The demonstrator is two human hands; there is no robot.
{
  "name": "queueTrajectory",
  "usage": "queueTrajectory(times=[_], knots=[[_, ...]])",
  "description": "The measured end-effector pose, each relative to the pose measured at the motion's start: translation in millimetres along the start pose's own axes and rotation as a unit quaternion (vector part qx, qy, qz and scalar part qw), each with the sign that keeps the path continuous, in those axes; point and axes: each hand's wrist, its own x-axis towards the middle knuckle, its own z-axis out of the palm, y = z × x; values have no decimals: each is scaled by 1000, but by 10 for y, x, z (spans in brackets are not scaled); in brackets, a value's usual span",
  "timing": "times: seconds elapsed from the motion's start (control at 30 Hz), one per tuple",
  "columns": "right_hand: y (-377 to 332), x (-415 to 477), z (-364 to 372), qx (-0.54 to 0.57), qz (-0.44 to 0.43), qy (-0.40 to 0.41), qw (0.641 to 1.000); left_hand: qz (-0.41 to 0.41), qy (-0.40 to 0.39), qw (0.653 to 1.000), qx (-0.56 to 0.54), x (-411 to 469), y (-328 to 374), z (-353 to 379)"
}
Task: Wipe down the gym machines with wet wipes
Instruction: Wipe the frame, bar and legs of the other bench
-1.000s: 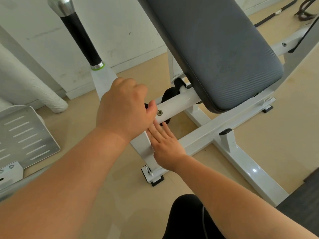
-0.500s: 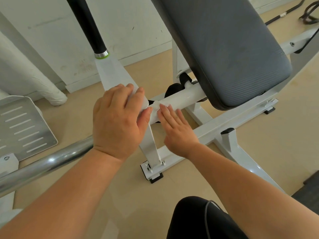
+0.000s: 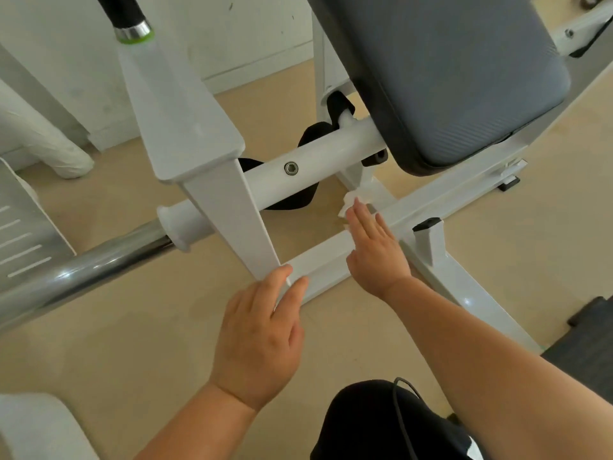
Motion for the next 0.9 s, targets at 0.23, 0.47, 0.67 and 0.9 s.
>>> queueTrajectory(times=[0.23, 0.47, 0.67, 0.9], knots=[[-174, -51, 819, -127, -168, -227, 951, -67, -296, 938, 166, 256, -85, 422], [57, 82, 1005, -199, -113, -187, 955, -75, -327, 918, 212, 300, -207, 733], [489, 83, 844, -161, 105, -175, 966, -72, -328, 915, 225, 197, -262, 785], [-171, -117, 1120, -178, -197, -209, 941, -92, -325, 919, 205, 152, -253, 827]])
